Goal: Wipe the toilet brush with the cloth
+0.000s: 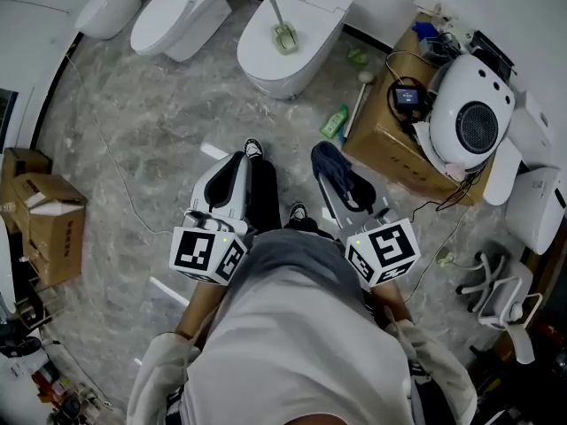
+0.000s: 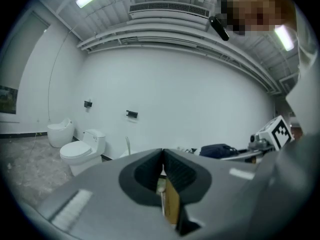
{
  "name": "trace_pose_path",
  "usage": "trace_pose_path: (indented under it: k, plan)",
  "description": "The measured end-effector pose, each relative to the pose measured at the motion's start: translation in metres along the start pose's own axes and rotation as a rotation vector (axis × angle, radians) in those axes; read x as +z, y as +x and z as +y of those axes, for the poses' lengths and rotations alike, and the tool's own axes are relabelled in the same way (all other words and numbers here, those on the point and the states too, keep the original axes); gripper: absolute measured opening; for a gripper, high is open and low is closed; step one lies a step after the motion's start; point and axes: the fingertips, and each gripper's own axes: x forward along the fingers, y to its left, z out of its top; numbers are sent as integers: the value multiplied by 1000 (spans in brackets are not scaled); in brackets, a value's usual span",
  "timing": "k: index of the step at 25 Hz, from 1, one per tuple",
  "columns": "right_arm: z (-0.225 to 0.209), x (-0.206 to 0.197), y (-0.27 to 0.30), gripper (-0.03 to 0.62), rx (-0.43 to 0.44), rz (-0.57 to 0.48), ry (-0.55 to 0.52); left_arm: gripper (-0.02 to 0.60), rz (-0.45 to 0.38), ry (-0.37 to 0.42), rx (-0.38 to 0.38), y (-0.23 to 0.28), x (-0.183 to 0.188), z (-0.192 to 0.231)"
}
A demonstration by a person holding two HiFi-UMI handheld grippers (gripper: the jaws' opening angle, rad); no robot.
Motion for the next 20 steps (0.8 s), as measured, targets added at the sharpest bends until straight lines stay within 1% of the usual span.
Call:
trace_pose_path:
  k: [4, 9, 12, 16, 20]
  plan:
    - [-11, 11, 22, 106, -19, -13, -13, 0, -14, -18, -56, 34, 10, 12]
    - [-26, 36, 67, 107, -80, -19, -88, 0, 12, 6, -94, 80, 23, 42]
    - [-35, 51, 99, 107, -93, -23, -73, 0, 23, -2, -116, 107, 33, 67]
    - [-54, 68, 137, 109, -173, -28, -58, 0, 62, -11, -128, 140, 39, 105]
    - [-70, 82, 175, 110, -198, -5, -14, 0, 83, -9, -146, 173, 54, 139]
